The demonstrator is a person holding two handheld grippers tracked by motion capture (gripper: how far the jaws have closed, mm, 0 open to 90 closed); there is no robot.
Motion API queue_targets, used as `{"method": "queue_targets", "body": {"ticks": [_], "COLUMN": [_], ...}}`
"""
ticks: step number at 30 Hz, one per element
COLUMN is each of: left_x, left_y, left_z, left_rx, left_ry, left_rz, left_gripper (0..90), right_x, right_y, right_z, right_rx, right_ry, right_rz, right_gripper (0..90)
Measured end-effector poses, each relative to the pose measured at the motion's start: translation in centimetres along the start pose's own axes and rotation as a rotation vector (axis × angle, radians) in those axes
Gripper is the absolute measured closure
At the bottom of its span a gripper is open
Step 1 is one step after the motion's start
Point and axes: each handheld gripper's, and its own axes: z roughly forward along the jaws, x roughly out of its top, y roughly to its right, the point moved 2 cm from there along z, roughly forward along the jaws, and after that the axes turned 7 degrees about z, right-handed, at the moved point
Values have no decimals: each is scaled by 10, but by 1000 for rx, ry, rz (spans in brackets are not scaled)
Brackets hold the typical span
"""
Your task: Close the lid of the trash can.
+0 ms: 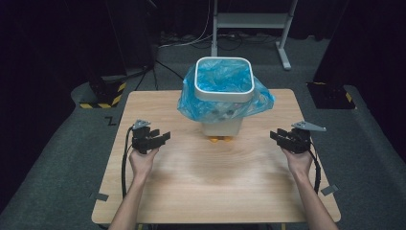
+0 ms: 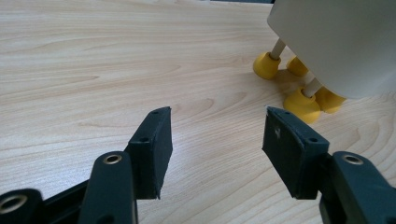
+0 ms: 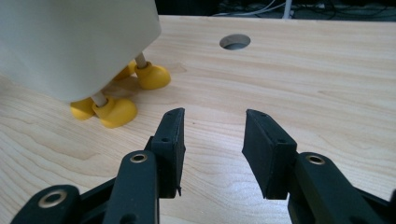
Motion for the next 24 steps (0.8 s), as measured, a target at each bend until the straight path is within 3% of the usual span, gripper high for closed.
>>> {"method": "queue_targets", "body": {"ticks": [4,19,24], "left_x": [-2,-11,-14], "left_y": [0,-2,-1], "left_z": [3,17,23], "left_rx": [7,17,37], "left_ry": [-9,-39,-55], "left_rz": [14,-3,15], "left_gripper": [424,425,425], "right_x": [-2,-10,-13], "right_y": [0,3,4], "right_z": [3,13,17], "right_rx": [-9,-32,-42], "right_ry": [-5,-33,-43], "right_rz": [-3,-11,-16], "right_gripper": [584,583,582]}}
